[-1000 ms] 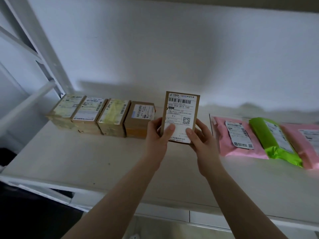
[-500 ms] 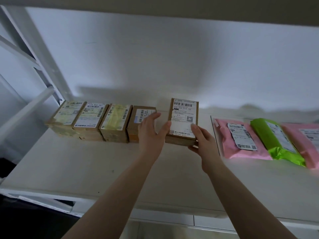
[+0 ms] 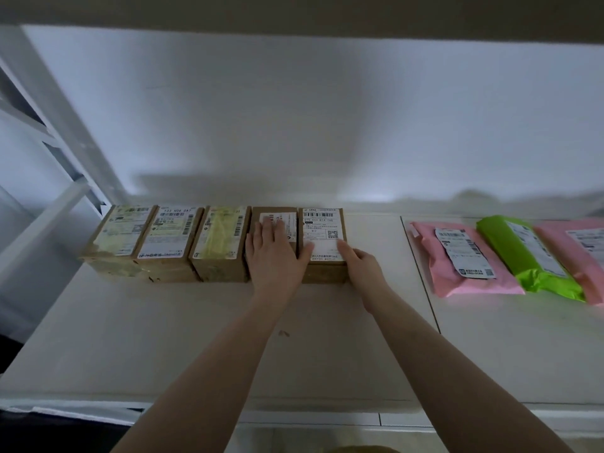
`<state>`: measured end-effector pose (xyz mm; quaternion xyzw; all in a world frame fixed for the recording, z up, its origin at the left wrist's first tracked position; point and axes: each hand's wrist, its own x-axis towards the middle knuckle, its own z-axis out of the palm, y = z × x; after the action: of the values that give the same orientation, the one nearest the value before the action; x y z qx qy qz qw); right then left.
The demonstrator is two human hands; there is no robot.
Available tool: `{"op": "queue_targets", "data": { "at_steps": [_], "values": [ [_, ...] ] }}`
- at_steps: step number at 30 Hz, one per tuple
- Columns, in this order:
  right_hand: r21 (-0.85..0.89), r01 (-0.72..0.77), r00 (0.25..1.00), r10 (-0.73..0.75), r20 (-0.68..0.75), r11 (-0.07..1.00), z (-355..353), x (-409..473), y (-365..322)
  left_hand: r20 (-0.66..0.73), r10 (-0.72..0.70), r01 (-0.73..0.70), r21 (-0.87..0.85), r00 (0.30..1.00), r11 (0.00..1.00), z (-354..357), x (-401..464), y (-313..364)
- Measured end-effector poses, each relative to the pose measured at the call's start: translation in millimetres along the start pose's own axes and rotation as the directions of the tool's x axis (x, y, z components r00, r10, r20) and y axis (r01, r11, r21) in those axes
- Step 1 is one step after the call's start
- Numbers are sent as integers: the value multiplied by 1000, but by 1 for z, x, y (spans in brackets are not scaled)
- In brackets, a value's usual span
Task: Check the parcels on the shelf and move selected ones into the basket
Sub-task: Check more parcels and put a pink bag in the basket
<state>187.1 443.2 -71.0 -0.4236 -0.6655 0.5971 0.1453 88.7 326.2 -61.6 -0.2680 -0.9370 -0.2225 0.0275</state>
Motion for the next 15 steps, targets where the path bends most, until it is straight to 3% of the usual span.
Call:
{"op": "queue_targets", "data": {
  "at_steps": [7, 12, 15],
  "values": [
    [-77, 38, 999, -35, 37, 996, -1, -6, -5, -25, 18, -17, 4, 1000, 1000, 0, -1, -1],
    [-87, 86, 971, -103, -216, 992, -38, -19, 1, -179, 234, -258, -124, 956, 958, -3, -9, 32],
    [15, 110, 914, -95, -393, 994, -85, -19, 13, -171, 303, -341, -292, 938, 894, 8, -21, 73]
  ]
}}
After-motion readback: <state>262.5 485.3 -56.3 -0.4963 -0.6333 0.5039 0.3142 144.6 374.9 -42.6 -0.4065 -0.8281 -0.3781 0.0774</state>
